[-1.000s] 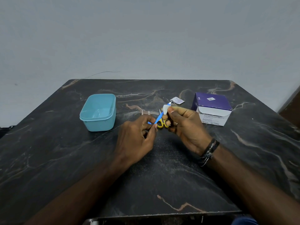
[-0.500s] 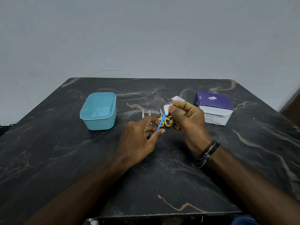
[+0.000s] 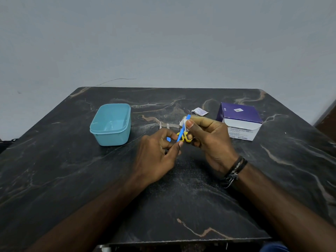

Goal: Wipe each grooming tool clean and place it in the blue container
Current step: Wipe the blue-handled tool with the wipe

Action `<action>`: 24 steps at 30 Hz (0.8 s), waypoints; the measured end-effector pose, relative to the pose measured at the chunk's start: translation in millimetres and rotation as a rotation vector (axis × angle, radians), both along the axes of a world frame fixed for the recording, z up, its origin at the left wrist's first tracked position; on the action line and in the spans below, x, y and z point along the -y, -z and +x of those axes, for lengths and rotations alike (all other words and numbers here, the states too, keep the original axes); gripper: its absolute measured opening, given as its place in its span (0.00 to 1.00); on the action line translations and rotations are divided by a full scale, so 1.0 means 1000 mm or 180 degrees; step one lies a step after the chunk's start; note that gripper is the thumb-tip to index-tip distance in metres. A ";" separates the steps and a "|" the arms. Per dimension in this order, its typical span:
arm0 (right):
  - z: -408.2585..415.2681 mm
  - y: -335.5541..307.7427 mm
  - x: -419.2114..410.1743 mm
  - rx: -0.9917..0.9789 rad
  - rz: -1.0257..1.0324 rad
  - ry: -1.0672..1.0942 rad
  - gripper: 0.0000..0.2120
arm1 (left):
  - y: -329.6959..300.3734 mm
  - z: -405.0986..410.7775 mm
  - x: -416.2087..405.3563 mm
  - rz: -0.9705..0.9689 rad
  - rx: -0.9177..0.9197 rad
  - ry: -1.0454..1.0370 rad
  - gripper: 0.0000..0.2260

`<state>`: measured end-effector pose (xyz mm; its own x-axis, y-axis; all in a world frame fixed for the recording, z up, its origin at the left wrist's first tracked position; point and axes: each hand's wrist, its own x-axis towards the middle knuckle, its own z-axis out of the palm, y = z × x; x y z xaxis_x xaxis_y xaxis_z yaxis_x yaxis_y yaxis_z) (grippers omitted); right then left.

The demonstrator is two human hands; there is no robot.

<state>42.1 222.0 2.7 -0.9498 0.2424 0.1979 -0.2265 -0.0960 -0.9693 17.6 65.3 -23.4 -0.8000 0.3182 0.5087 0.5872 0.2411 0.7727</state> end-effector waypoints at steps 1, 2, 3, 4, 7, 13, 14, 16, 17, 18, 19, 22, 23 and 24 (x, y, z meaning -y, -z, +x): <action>0.000 -0.001 0.000 0.0019 -0.0096 -0.0049 0.13 | 0.000 0.000 0.000 0.0005 -0.0007 0.0016 0.06; 0.001 -0.001 0.000 0.0042 -0.0200 -0.0094 0.15 | 0.000 0.000 -0.001 -0.0008 -0.0028 0.0039 0.06; 0.001 -0.002 0.000 0.0060 -0.0310 -0.0139 0.17 | 0.000 0.000 -0.001 -0.0031 -0.0053 0.0065 0.07; 0.001 -0.003 0.000 0.0078 -0.0415 -0.0177 0.18 | 0.001 0.000 -0.001 -0.0045 -0.0072 0.0096 0.07; 0.001 -0.004 -0.001 0.0129 -0.0593 -0.0193 0.18 | 0.002 -0.001 0.000 -0.0068 -0.0047 0.0189 0.09; 0.001 -0.003 0.002 0.0131 -0.0578 -0.0176 0.12 | 0.001 0.000 0.000 -0.0185 -0.0124 0.0164 0.12; 0.000 -0.002 0.003 0.0149 -0.0490 -0.0168 0.12 | 0.001 0.000 0.000 -0.0208 -0.0173 0.0167 0.11; 0.001 -0.002 0.006 0.0184 -0.0227 -0.0137 0.13 | 0.001 -0.001 0.000 -0.0234 -0.0209 0.0183 0.11; 0.002 -0.001 0.008 0.0183 -0.0084 -0.0107 0.13 | 0.001 -0.001 0.000 -0.0242 -0.0196 0.0187 0.10; 0.002 -0.001 0.010 0.0173 0.0039 -0.0064 0.13 | 0.002 -0.001 0.000 -0.0252 -0.0177 0.0191 0.10; 0.003 -0.001 0.011 0.0154 0.0116 -0.0026 0.13 | 0.002 -0.001 0.001 -0.0255 -0.0161 0.0187 0.10; 0.003 -0.002 0.012 0.0035 0.0162 0.0043 0.11 | 0.002 -0.001 0.000 -0.0201 -0.0178 0.0230 0.07; 0.002 -0.003 0.011 -0.0010 0.0165 0.0075 0.11 | 0.001 0.000 0.000 -0.0201 -0.0229 0.0241 0.06; 0.002 -0.003 0.009 -0.0054 0.0158 0.0119 0.11 | -0.001 0.001 0.000 -0.0212 -0.0267 0.0251 0.06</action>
<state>43.7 212.5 6.0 -0.9366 0.2672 0.2267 -0.2455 -0.0389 -0.9686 18.4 65.3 -22.6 -0.7267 0.4138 0.5484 0.6683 0.2408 0.7038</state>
